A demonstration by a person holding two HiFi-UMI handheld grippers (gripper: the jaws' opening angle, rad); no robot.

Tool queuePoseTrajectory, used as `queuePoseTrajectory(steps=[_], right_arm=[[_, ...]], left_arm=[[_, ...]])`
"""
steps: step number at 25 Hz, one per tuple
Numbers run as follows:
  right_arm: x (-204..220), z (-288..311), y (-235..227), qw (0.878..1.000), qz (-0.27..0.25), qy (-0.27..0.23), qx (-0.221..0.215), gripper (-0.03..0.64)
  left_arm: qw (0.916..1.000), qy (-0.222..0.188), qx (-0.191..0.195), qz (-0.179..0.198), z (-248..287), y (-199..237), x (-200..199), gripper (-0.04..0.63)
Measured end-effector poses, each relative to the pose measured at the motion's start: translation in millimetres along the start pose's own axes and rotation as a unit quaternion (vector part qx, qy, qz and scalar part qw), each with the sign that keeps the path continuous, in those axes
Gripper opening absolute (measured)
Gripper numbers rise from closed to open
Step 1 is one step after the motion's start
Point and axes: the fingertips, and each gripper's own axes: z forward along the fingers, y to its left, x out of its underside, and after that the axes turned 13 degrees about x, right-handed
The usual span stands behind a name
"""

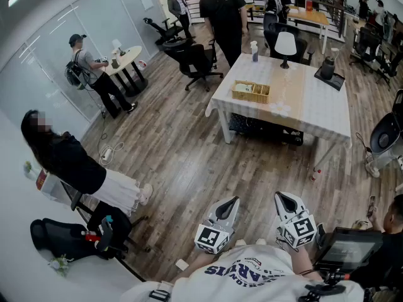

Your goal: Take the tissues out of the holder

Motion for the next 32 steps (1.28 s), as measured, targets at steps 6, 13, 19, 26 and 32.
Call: queuePoseTrajectory(steps=[6, 13, 19, 26, 32], right_arm=[[9.0, -11.3, -2.8, 1.000, 0.013, 0.004, 0.008, 0.006], [4.4, -11.1, -32.1, 1.000, 0.030, 0.007, 0.007, 0.006], [14.0, -3.1, -59.9, 0.999, 0.045, 0.009, 0.009, 0.009], [37.2, 7.2, -87.8, 0.999, 0.043, 0.025, -0.020, 0.009], [41.7, 17.9, -102.7, 0.998, 0.049, 0.036, -0.018, 0.009]], left_arm=[[0.9999, 0.012, -0.001, -0.008, -3.2, -6.4, 10.2, 0.005], [0.9999, 0.014, -0.001, 0.004, 26.1, -9.3, -1.4, 0.005], [0.9996, 0.021, -0.021, 0.001, 48.3, -6.9, 2.1, 0.005], [0.9969, 0.037, -0.069, -0.006, 54.8, -14.5, 16.1, 0.005], [0.9966, 0.047, -0.063, -0.025, 68.9, -18.3, 26.4, 0.006]])
